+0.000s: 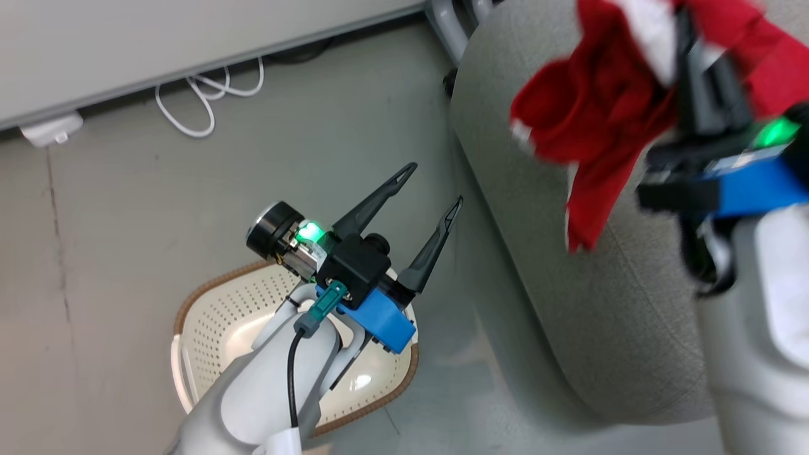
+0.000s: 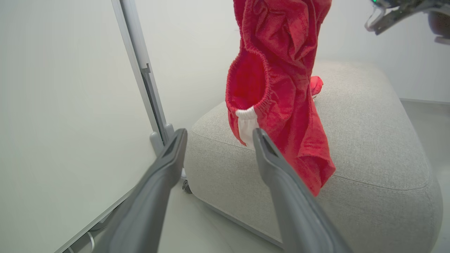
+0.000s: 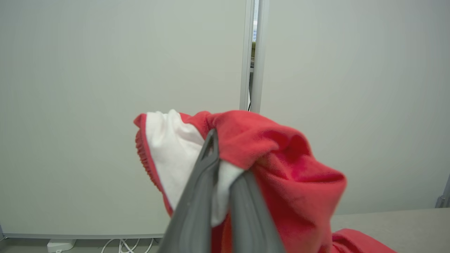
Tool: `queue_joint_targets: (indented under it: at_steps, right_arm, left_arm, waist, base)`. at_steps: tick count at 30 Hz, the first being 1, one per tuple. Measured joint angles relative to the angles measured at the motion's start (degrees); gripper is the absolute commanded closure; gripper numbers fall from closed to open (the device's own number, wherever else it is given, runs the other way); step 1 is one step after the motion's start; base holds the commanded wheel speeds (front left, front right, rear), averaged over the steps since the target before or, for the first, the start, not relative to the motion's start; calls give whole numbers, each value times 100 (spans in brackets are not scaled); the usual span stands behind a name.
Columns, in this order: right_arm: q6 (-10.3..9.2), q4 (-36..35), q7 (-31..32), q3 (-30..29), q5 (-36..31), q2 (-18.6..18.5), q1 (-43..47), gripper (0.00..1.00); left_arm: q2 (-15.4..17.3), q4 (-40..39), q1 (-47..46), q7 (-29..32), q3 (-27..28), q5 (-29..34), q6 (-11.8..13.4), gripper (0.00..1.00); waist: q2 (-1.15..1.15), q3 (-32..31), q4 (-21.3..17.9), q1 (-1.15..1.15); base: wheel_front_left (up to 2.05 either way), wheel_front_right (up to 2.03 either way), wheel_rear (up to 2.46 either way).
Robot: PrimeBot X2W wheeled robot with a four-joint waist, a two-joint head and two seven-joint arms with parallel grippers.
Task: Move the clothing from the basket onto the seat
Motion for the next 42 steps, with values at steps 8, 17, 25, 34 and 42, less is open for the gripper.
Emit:
queue_joint_targets:
  at_steps: [8,17,25,34,42]
  right_arm:
    - [0,-212,-1,-993,-144,-716,-1944,100]
    - [0,45,-3,-1885,-99,-2237,-3076,100]
    - [0,695,-2,-2410,-160,-2483,-2471,100]
    - [1,1558,-2,-2420,-286,-1831,-1847,100]
    - [1,1893,-1,-2596,-283,-1621,-1697,0]
  left_arm:
    - [96,-93,-534,27,-86,177,-15,0]
    - [214,-283,-945,75,-77,312,7,0]
    - [320,-376,-1102,87,-111,352,14,0]
    - [357,-424,-1230,125,-180,350,14,0]
    - [331,-420,-1282,110,-211,322,63,0]
  waist:
    - [0,844,139,1]
    - [0,1901,224,1]
    - [0,2464,128,1]
    - [0,2612,114,1]
    - [0,2637,228,1]
  base:
    - [0,0,0]
    - [0,0,0]
    - [0,0,0]
    - [0,0,0]
    - [0,0,0]
